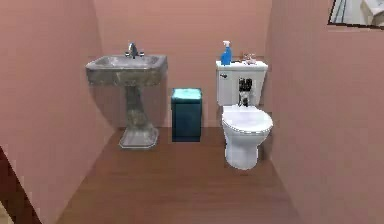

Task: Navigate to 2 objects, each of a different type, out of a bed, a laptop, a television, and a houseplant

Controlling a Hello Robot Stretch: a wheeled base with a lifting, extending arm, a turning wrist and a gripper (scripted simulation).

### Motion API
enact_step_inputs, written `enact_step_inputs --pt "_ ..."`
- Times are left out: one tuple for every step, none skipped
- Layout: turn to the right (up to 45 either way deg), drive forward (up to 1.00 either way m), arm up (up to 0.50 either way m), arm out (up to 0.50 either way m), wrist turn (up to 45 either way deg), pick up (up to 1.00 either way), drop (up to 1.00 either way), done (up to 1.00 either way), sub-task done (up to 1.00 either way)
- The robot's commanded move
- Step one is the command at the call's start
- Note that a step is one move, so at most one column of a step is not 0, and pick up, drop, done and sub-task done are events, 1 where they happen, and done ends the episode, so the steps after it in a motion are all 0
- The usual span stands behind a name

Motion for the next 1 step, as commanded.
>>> enact_step_inputs --pt "-45.0 0.00 0.00 0.00 0.0 0.00 0.00 0.00 0.00"
